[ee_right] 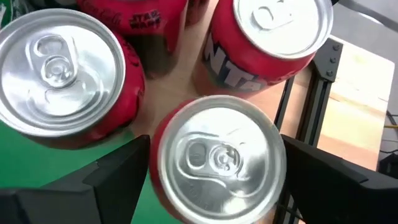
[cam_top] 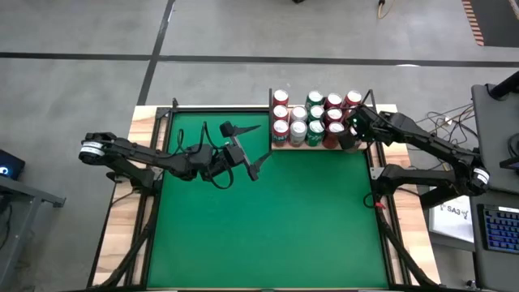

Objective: Place canned beverage on shelf
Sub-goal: Put the red soda can on the shelf aligned with the other red soda cans

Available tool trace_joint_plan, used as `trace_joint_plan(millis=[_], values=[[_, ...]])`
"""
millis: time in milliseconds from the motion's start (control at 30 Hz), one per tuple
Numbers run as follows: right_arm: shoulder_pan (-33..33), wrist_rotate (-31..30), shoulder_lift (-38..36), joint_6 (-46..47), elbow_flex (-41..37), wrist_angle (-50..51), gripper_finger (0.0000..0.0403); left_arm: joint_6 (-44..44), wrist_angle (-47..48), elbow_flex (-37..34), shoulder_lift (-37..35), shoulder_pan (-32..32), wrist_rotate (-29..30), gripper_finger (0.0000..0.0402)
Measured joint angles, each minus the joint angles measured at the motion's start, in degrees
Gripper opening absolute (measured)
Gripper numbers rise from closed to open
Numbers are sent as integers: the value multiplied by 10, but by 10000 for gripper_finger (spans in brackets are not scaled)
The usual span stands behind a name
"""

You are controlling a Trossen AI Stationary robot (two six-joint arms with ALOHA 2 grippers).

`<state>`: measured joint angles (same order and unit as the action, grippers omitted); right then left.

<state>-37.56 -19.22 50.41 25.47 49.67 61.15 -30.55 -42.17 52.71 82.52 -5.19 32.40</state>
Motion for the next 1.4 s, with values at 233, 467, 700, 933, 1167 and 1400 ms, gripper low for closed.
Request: trace_joint_plan(millis=[233,467,700,933,1167,1400], values=[[0,-3,0,1,1,-2,330,0,0,0,0,0,0,377],[0,-21,0,4,1,-2,328,0,0,0,0,0,0,377],[0,-51,0,2,1,-6,328,0,0,0,0,0,0,377],[0,-56,0,-9,1,-22,329,0,0,0,0,0,0,377],[0,-64,-1,-24,38,-18,329,0,0,0,0,0,0,377],[2,60,4,-21,131,80,309,-5,4,0,0,0,0,377]])
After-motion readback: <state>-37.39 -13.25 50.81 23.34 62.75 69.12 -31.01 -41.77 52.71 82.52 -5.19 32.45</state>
